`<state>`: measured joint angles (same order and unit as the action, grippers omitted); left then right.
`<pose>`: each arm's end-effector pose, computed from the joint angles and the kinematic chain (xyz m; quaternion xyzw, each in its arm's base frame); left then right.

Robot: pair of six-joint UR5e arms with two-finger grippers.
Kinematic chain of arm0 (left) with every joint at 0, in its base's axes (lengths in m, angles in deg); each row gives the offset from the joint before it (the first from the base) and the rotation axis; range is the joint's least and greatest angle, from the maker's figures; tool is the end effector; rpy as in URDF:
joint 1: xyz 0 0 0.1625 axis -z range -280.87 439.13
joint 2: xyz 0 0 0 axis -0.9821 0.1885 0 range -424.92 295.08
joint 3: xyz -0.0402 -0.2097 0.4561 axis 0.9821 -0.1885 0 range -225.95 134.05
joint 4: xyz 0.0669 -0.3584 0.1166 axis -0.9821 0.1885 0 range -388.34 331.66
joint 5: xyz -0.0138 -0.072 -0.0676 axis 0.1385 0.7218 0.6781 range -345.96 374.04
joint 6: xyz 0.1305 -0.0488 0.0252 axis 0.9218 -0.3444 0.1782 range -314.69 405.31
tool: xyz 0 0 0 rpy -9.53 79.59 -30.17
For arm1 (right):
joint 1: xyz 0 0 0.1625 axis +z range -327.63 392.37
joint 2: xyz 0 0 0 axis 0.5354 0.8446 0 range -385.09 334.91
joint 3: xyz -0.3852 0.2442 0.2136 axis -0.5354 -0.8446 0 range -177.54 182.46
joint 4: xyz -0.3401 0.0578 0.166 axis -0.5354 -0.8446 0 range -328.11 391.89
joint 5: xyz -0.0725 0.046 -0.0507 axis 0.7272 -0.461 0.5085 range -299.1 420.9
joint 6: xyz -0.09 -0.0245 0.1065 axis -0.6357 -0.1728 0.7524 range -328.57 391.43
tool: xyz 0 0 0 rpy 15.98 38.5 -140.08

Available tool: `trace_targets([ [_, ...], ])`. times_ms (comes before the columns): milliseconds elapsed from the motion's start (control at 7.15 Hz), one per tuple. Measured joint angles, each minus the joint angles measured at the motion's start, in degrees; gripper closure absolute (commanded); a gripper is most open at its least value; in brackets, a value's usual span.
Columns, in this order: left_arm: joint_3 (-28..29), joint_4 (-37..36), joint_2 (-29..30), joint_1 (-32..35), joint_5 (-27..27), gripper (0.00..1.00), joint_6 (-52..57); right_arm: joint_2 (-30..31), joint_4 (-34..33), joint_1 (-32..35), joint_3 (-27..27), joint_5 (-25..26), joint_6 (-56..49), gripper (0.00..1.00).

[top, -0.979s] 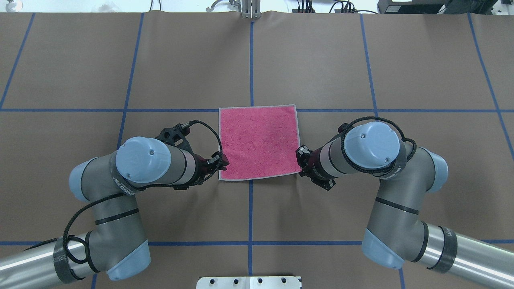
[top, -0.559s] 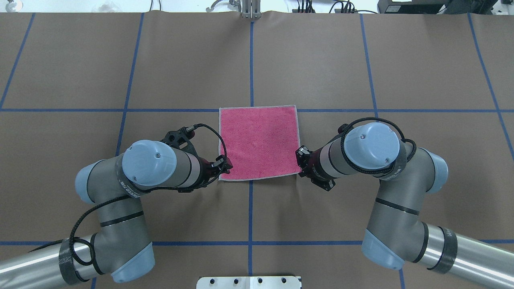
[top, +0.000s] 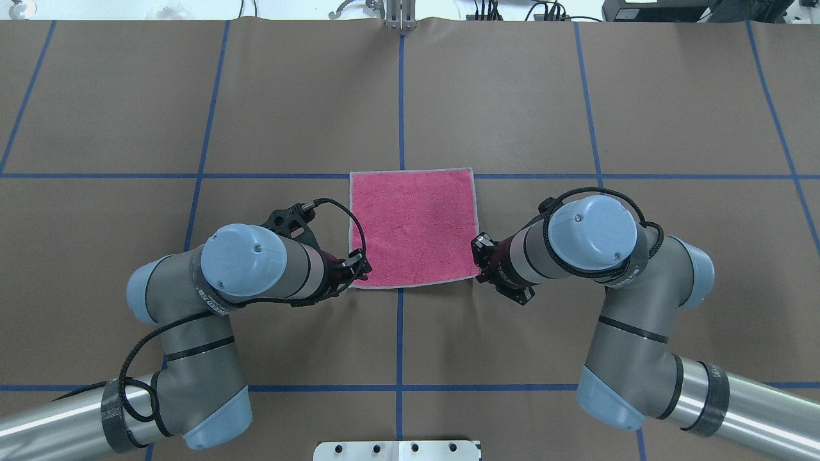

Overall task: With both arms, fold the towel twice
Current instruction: 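Close both grippers on the two near corners of the pink towel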

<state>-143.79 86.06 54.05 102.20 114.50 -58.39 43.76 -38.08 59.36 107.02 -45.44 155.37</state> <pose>0.6030 -0.3737 0.3678 -0.0369 0.5117 -0.2262 0.8280 -0.5293 -0.3744 0.4168 -0.1535 -0.4543 0.3863 0.7879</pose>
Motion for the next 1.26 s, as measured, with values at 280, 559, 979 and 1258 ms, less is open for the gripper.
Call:
trace_targets([
  [280, 0.13, 0.18, 0.25, -0.16, 0.14, 0.27, 0.16, 0.0, -0.01, 0.0, 0.02, -0.01, -0.01, 1.0],
  [559, 0.73, 0.05, 0.35, -0.33, 0.01, 0.34, -0.27, -0.03, -0.02, 0.0, 0.02, -0.01, -0.01, 1.0],
  [979, 1.5, 0.03, 0.44, -0.39, -0.09, 0.38, -0.43, -0.03, 0.01, 0.0, 0.1, -0.01, -0.01, 1.0],
  [1258, 1.85, 0.03, 0.62, -0.45, -0.06, 0.46, -0.43, -0.03, 0.01, 0.0, 0.11, -0.07, -0.01, 1.0],
])
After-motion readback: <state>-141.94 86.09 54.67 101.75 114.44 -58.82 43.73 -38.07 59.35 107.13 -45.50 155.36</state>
